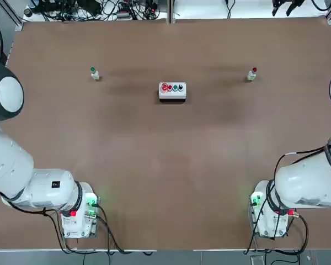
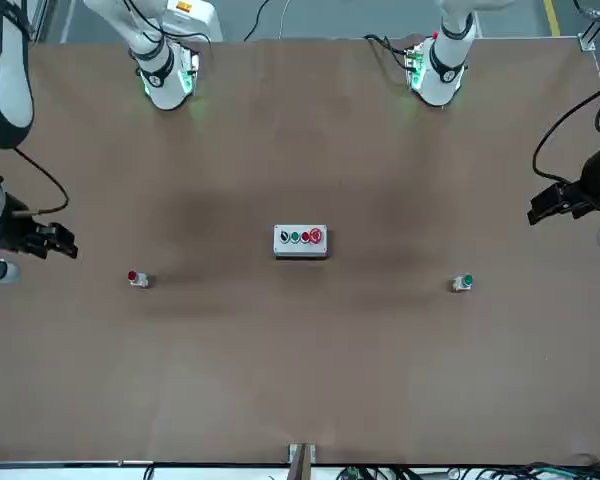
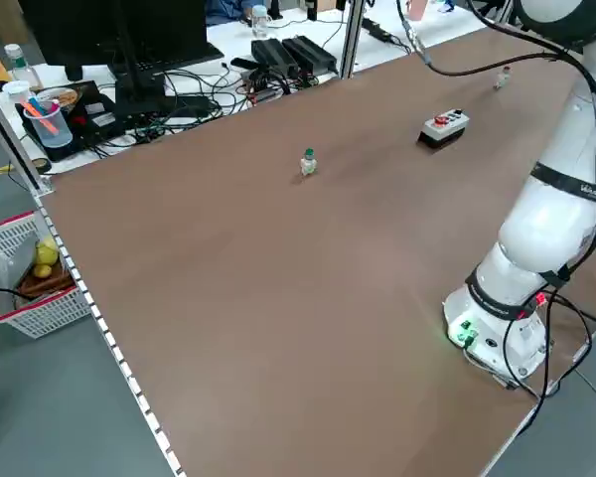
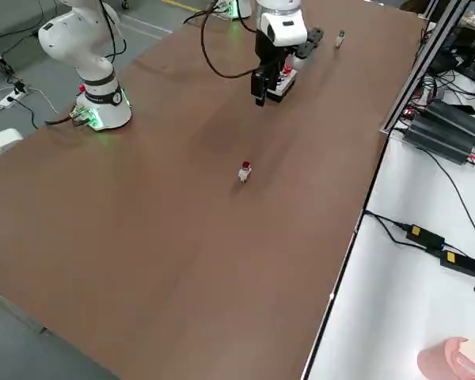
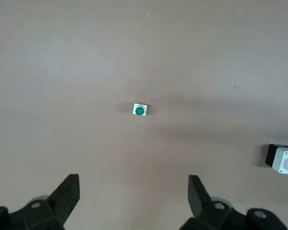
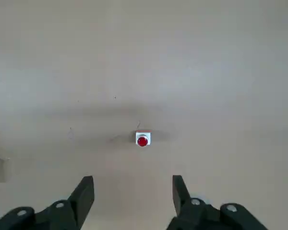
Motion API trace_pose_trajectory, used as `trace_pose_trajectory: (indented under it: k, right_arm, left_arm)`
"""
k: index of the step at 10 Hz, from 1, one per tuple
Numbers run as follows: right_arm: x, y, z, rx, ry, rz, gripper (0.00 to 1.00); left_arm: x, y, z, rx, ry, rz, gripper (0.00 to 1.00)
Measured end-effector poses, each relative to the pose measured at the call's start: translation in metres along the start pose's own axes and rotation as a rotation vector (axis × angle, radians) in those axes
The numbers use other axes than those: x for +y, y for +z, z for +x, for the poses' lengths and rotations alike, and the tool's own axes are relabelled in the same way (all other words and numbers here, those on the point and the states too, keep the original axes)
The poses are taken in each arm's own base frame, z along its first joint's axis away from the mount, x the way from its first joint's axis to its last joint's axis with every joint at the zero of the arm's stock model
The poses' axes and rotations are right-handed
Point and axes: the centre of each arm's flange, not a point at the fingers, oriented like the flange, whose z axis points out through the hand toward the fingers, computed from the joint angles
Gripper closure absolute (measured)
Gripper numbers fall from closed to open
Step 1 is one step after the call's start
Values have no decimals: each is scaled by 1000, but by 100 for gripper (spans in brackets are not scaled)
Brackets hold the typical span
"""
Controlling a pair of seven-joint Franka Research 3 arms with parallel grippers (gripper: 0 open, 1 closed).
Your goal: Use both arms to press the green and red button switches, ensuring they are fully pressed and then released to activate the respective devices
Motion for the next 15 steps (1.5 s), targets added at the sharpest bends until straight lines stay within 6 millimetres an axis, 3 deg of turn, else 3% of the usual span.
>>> trace_pose_trajectory:
  k: [8,15]
  right_arm:
    - [1,-51,-61,-52,22,-8,23]
    - [8,-45,-69,-88,35,-7,21]
  left_arm:
    - [0,0,0,2,0,0,0]
    - [0,-4,0,11,13,-1,0]
